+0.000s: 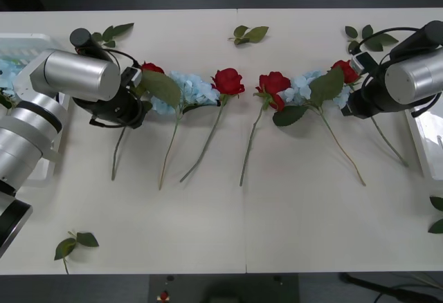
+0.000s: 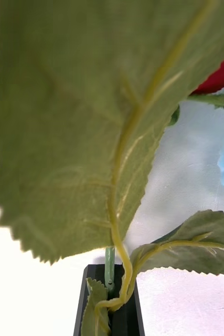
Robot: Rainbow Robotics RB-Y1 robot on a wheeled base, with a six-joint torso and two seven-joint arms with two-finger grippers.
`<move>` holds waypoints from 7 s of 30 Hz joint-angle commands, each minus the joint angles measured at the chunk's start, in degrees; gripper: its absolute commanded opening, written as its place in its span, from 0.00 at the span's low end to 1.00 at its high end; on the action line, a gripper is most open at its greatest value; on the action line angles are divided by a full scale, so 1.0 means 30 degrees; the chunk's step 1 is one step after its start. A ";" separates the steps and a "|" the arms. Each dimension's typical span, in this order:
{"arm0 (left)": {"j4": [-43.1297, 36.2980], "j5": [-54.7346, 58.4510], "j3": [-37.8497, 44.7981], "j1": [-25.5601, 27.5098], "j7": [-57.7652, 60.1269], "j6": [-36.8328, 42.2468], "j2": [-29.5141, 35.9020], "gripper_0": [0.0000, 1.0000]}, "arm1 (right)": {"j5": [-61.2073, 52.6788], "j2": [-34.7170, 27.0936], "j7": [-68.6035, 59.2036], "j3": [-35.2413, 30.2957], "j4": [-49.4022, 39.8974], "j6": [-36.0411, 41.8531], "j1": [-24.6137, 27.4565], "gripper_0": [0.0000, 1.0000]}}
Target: Put the red flowers into the right box and the blue flowers into the left box
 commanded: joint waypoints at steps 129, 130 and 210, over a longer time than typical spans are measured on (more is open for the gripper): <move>-0.5941 2.8611 0.2208 -0.1427 -1.0258 0.0403 -0.0654 0.00 | -0.5388 -0.5233 0.7801 -0.0822 0.8226 -0.6218 -0.0594 1.00; -0.5941 2.8611 0.2208 -0.1427 -1.0258 0.0403 -0.0654 0.00 | -0.6501 -0.5380 0.7859 -0.0822 0.7669 -0.5544 -0.0623 1.00; -0.5941 2.8611 0.2208 -0.1427 -1.0258 0.0403 -0.0654 0.00 | -2.9997 0.7452 1.9344 -0.1057 -1.0085 -0.6628 0.8049 0.92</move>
